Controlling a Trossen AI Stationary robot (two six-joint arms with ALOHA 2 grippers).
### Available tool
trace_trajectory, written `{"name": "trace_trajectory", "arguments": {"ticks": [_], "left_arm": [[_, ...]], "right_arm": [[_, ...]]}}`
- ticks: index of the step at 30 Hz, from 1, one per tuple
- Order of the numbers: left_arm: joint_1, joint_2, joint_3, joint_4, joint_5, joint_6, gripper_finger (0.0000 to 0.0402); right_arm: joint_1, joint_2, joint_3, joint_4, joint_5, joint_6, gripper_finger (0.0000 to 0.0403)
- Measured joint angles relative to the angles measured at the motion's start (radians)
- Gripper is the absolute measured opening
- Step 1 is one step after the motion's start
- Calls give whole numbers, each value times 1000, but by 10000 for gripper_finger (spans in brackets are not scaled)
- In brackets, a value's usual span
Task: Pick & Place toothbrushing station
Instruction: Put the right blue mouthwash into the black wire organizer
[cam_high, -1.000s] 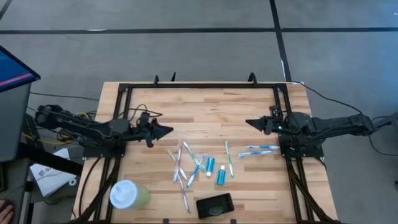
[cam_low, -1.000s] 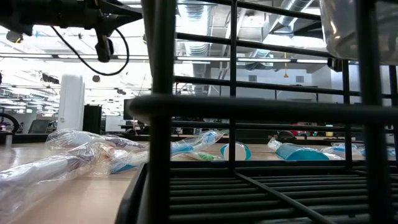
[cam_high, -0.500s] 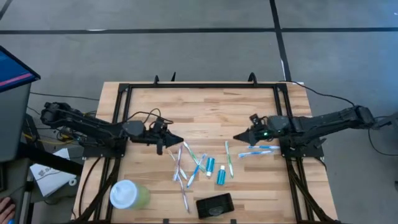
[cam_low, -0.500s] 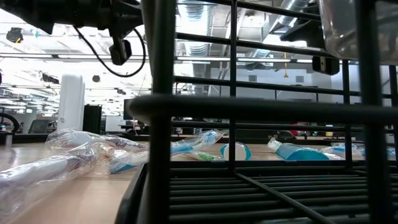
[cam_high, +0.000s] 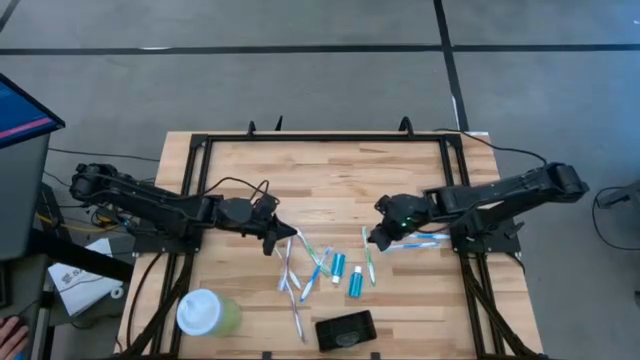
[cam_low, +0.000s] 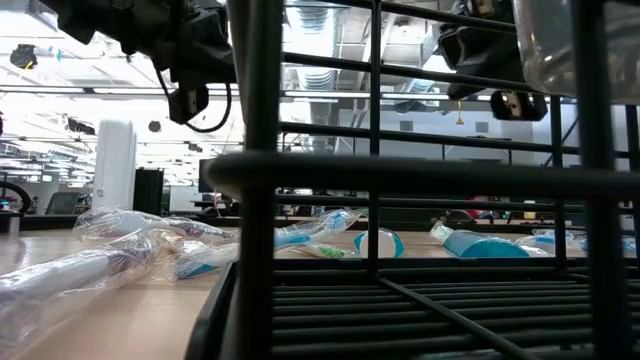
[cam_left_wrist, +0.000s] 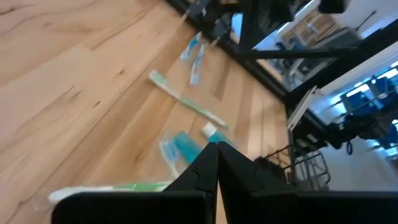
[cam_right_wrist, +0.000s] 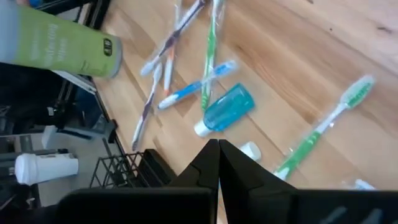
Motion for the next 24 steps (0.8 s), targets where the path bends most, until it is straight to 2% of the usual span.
{"name": "trace_trajectory", "arguments": {"ticks": [7,16,24], "left_arm": [[0,0,0,-18,13,0,2],[0,0,0,-15,44,0,2],[0,0,-1,13,57,0,2]], "right_arm": [[0,131,39,-10,-79,66,0],[-11,247,105,-178,-93,97,0],[2,344,221,-295,-89,-21,0]]}}
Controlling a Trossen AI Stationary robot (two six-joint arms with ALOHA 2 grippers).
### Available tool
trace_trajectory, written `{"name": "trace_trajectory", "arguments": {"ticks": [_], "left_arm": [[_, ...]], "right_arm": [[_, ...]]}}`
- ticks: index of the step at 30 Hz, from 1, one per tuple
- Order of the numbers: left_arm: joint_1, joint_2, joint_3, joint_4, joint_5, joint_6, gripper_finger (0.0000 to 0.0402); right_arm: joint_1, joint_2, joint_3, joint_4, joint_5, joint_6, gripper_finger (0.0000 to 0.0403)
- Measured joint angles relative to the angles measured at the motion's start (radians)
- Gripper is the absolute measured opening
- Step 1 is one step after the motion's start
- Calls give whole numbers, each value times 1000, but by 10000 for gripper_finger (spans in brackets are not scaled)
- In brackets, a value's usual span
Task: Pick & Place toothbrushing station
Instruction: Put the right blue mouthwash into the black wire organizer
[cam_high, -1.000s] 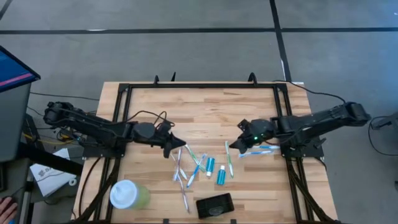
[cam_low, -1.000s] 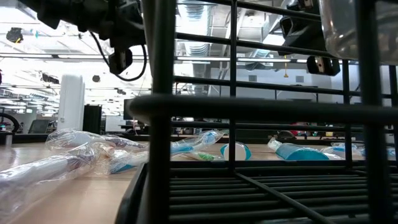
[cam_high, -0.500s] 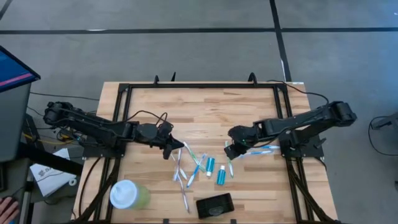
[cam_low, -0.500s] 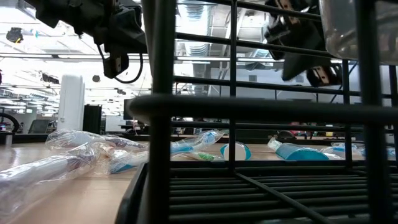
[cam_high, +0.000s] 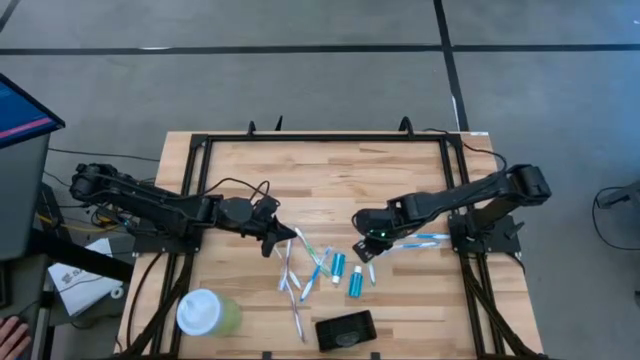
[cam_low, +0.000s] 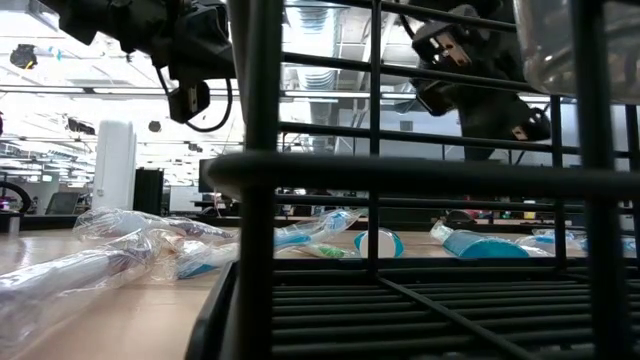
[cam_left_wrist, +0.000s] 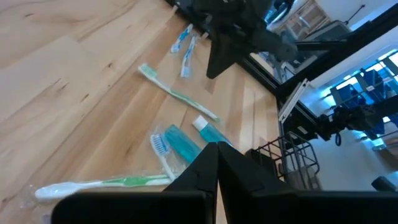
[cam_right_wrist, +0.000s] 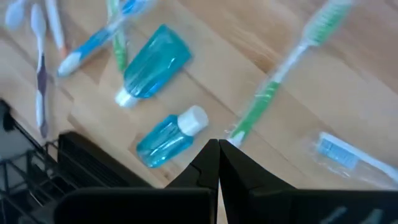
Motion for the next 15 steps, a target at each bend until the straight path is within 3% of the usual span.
{"name": "trace_trajectory", "arguments": {"ticks": [7,12,15], "left_arm": [[6,0,-1,1,-14,0,2],[11,0,-1,2,-8,0,2],[11,0,-1,3,-7,0,2]], "right_arm": [[53,80,94,0,44,-330,0],[56,95,109,16,-99,-224,0],[55,95,109,21,-110,-131,0]]}}
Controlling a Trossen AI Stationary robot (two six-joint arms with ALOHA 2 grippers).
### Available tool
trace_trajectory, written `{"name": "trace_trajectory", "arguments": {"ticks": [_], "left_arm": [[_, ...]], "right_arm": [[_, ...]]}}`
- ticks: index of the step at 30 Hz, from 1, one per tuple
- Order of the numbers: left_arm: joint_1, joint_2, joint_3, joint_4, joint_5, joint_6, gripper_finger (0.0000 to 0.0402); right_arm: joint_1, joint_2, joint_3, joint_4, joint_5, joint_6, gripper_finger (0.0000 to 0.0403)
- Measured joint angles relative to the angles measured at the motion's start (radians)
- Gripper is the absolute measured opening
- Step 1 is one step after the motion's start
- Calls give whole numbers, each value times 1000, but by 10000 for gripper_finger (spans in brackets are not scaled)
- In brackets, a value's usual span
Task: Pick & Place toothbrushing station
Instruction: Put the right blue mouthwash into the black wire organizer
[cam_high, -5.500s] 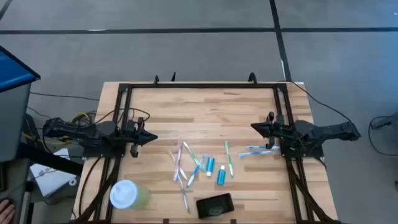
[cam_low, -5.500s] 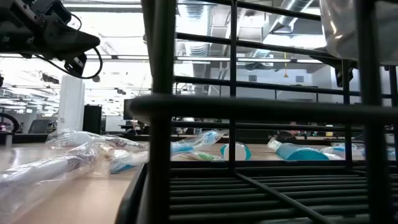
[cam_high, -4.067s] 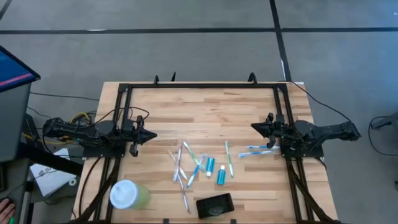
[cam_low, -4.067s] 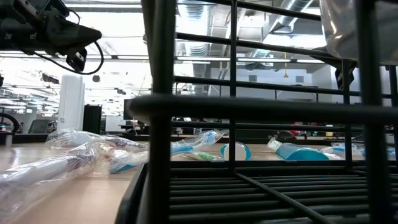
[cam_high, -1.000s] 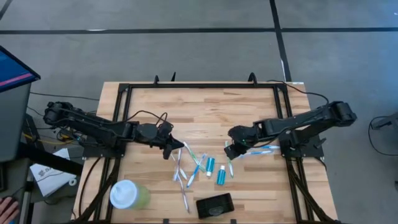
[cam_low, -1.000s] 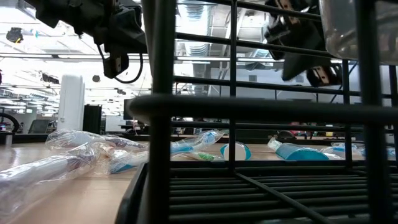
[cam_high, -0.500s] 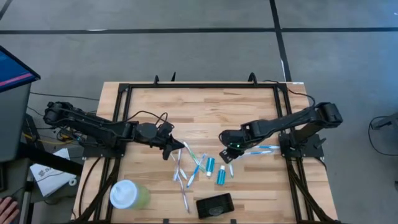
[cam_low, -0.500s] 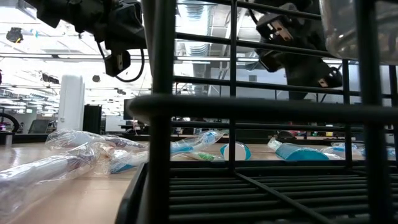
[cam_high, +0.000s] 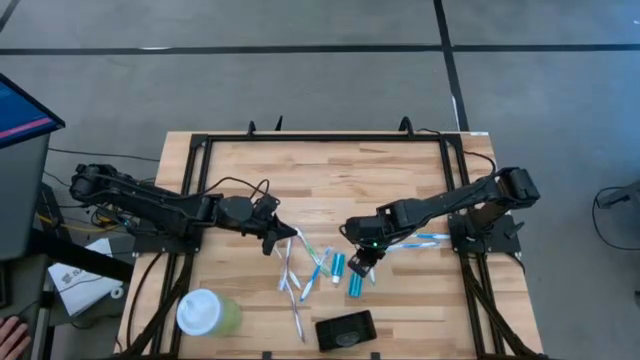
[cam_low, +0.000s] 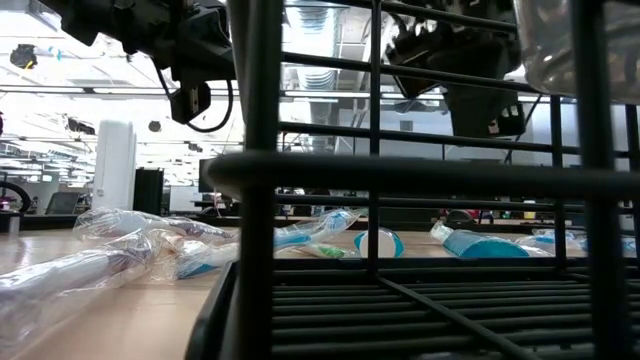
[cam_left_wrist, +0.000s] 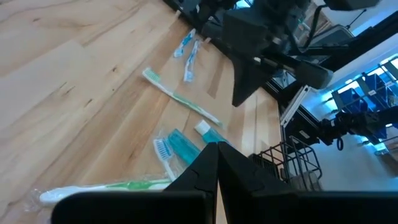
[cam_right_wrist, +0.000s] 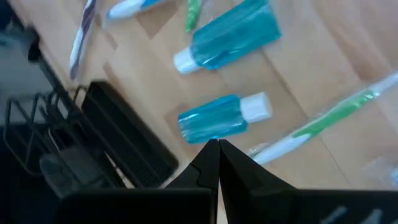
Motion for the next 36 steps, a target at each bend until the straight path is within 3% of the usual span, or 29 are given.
{"name": "trace_trajectory", "arguments": {"ticks": [2,6,8,12,21,27,31,36], "left_arm": [[0,0,0,0,0,0,2],[7,0,0,1,0,0,2],[12,0,0,1,0,0,2],[18,0,0,3,0,0,2],[18,0,0,14,0,-4,2],[18,0,0,19,-3,-3,2],[19,0,0,24,-8,-3,2],[19,0,0,28,-9,-2,2]], "right_arm": [[7,-1,0,0,-27,10,0],[24,12,0,46,-225,-73,0],[34,34,-1,52,-260,-91,0],[67,92,-1,45,-200,-66,0],[132,144,-2,114,-115,216,0],[130,140,-1,124,-133,344,2],[125,171,-1,127,-130,388,27],[127,212,-2,129,-127,433,89]]}}
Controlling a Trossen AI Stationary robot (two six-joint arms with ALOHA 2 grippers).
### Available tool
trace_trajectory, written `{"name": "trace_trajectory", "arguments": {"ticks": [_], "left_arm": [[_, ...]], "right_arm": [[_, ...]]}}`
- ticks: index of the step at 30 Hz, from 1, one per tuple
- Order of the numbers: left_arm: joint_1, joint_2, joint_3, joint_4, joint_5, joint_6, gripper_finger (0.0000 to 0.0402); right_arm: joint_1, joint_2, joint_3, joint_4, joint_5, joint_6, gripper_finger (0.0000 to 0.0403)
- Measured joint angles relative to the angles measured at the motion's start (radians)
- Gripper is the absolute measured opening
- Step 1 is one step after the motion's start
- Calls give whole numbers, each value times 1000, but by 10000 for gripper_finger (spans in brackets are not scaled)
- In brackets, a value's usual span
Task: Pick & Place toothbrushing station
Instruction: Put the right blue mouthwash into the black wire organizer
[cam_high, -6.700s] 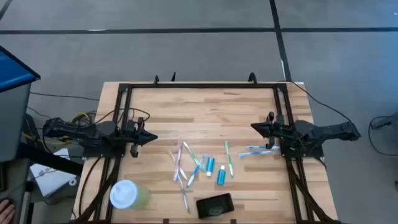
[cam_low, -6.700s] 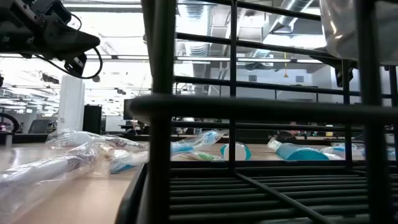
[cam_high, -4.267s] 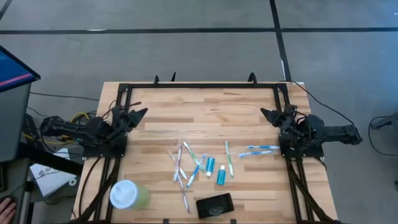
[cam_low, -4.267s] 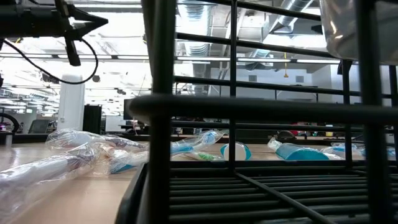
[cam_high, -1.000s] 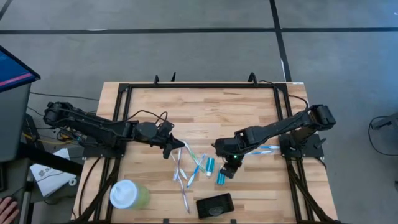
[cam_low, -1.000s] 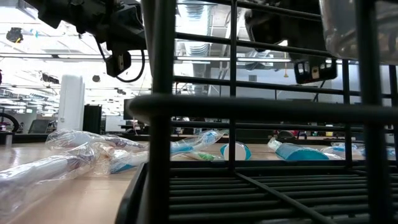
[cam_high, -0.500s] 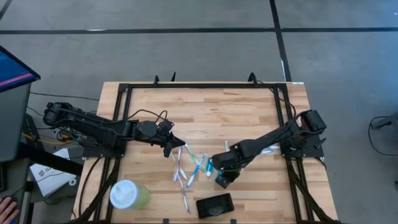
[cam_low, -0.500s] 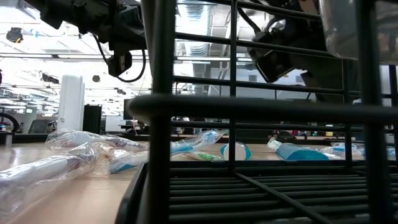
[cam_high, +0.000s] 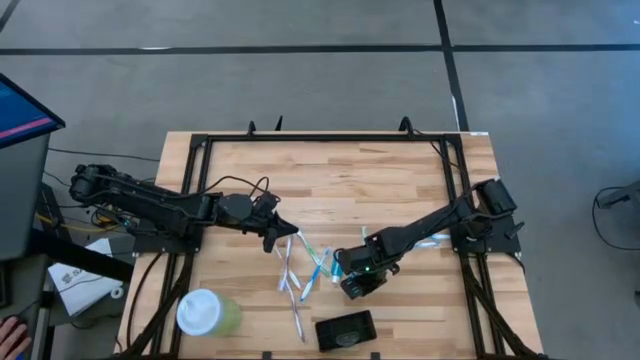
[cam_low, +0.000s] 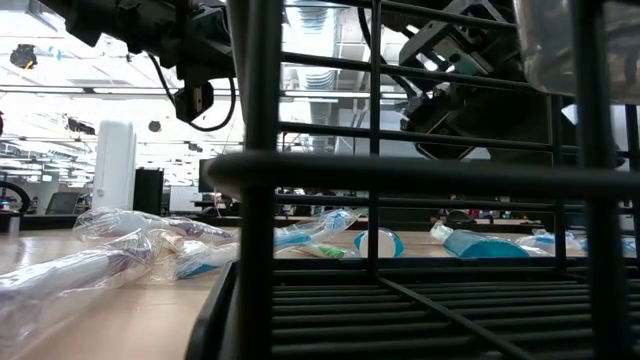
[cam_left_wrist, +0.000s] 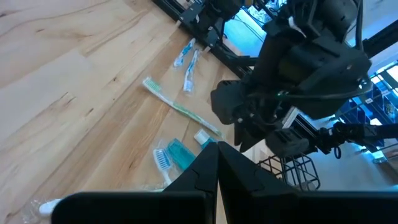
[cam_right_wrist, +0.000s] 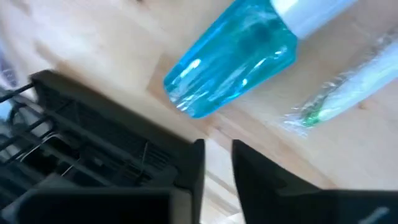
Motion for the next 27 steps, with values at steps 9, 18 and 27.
{"name": "trace_trajectory", "arguments": {"ticks": [9,18,27], "left_arm": [[0,0,0,0,-1,2,2],[3,0,0,-1,-4,11,2],[10,0,0,-1,-4,27,2]], "right_arm": [[-21,0,0,1,53,12,201],[-37,0,0,45,77,24,222],[-62,14,0,55,83,-31,204]]}}
